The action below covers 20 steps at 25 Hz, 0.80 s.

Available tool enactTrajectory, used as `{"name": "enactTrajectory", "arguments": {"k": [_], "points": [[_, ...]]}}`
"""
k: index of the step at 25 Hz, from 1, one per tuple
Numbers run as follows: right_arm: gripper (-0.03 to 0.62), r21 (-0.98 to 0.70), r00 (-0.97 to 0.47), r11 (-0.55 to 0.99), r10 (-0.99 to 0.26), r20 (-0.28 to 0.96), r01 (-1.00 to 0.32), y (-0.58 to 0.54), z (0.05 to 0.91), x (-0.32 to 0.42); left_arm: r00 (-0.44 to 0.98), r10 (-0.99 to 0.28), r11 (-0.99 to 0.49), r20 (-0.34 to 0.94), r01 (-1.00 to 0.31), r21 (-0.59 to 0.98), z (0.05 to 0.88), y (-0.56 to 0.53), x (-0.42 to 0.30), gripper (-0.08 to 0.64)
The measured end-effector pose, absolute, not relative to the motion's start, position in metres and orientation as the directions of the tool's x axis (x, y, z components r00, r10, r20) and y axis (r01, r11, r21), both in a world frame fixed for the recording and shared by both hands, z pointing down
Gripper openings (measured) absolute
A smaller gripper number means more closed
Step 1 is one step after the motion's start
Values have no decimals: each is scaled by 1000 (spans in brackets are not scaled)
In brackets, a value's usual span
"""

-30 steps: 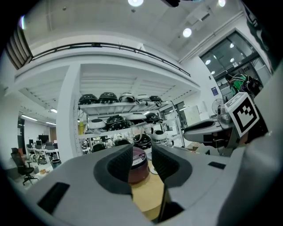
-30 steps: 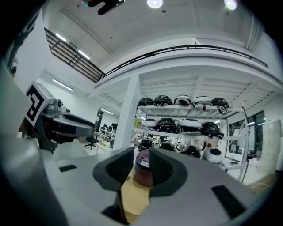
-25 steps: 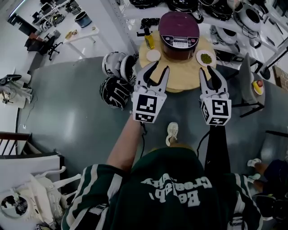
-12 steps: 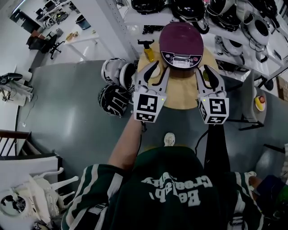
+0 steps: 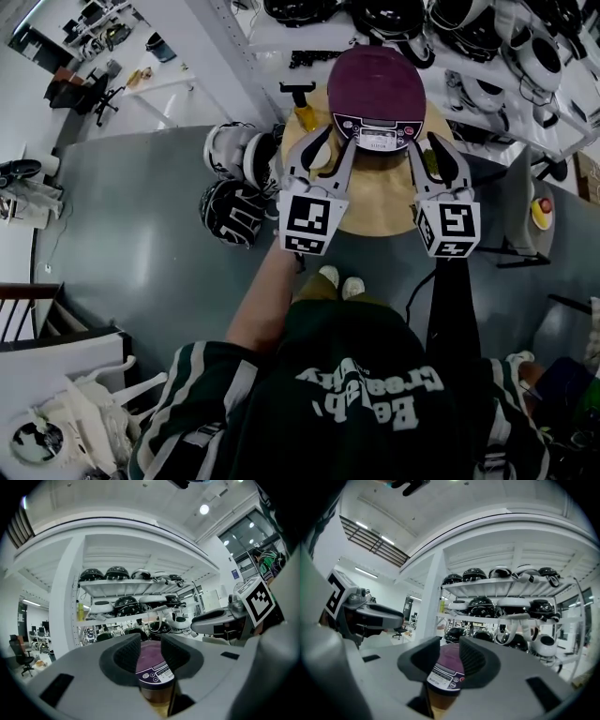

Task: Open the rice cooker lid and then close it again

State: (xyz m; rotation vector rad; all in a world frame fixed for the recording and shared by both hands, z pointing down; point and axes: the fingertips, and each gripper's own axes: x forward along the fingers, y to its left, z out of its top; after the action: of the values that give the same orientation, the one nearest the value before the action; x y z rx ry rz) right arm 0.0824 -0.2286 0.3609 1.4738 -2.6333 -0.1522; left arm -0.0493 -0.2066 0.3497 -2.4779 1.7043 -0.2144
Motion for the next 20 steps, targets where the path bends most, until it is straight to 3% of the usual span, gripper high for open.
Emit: {"name": "enactTrajectory", "arguments": {"k": [20], "points": [[143, 154, -399, 425, -900, 173, -892, -306, 383, 44, 533, -841, -541, 91, -830, -136, 377, -306, -76, 117]]}}
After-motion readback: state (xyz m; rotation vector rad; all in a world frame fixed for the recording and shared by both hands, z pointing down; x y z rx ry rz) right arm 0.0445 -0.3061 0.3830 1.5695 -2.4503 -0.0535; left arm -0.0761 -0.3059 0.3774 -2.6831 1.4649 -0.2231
